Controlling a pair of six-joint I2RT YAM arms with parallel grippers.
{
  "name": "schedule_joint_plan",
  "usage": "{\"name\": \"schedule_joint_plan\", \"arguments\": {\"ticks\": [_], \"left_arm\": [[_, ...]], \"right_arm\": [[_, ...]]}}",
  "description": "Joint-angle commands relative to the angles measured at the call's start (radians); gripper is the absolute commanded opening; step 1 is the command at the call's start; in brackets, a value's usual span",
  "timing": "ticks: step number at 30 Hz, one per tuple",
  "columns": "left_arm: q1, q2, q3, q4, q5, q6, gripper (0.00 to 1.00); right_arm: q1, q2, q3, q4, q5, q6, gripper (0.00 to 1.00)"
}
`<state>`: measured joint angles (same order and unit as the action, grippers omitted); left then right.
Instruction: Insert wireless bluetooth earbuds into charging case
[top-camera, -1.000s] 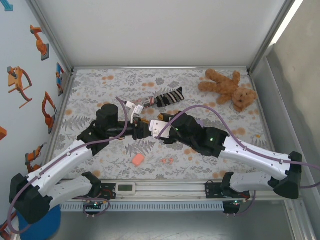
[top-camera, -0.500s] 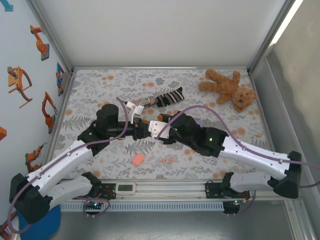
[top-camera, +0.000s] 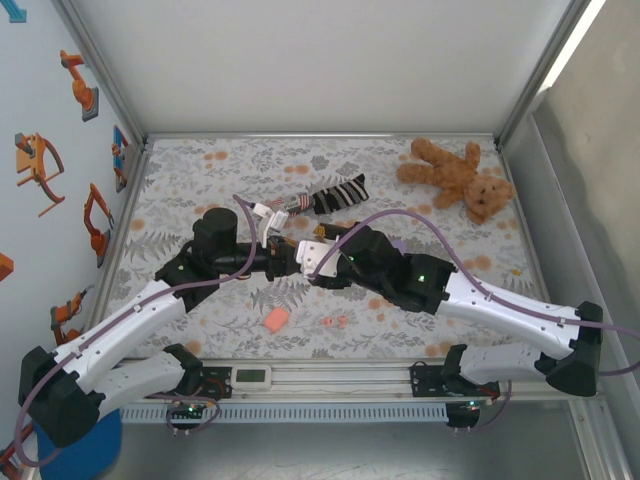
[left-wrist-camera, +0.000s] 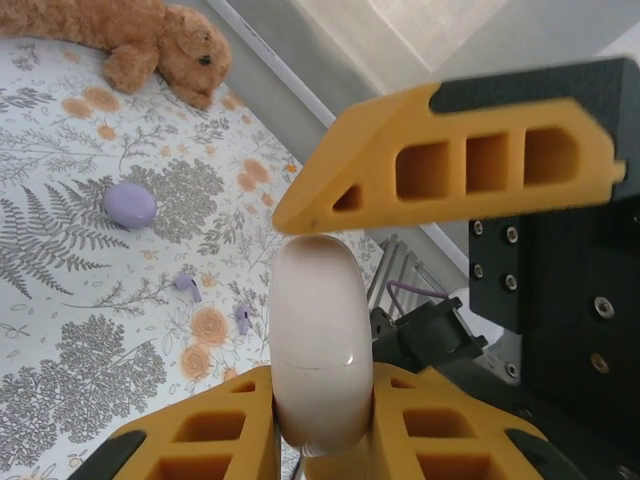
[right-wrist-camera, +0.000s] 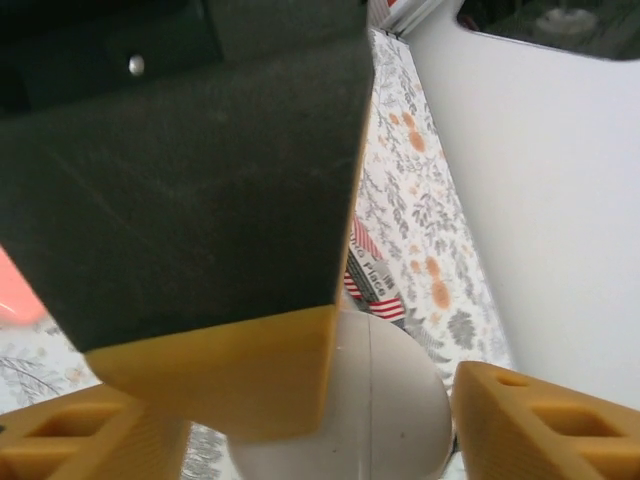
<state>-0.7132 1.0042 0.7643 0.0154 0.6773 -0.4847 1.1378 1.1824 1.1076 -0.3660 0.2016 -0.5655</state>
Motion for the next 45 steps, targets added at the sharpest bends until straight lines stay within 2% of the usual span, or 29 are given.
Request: {"name": "schedule_joint_plan", "arguments": {"ticks": [1,6,13,18,22,32,37,45], "left_arm": [[-0.001,-0.026,-0.002,0.053,-0.028,0.028,0.20],[0.000,-0.050,-0.064,0.146,-0.081,0.035,0.18],[0.000,-0.074,-0.185,0.332,-0.123,0.070,0.15],[0.001,-0.104,-0.277,0.490,-0.134,0.090,0.15],[0.000,-0.132,-0.339,0.579,-0.137,0.131,0.15],[0.000,-0.177,-0.394,0.680,-0.099,0.247,0.13],[0.000,-0.200,-0.381,0.647,-0.083,0.283,0.12],[0.000,-0.211,-0.367,0.627,-0.069,0.299,0.12]], "right_arm": [[-0.007,-0.035,0.024,-0.011,-0.046,0.047,0.78],[-0.073,-0.106,-0.013,-0.016,-0.179,0.136,0.89],[-0.245,-0.212,-0.131,0.058,-0.497,0.313,0.90],[-0.363,-0.295,-0.264,0.248,-0.702,0.479,0.92],[-0.410,-0.311,-0.341,0.406,-0.813,0.601,0.92],[-0.411,-0.151,-0.352,0.671,-0.888,0.784,0.91],[-0.411,-0.079,-0.314,0.679,-0.886,0.793,0.87],[-0.411,-0.060,-0.299,0.688,-0.833,0.806,0.81]]}}
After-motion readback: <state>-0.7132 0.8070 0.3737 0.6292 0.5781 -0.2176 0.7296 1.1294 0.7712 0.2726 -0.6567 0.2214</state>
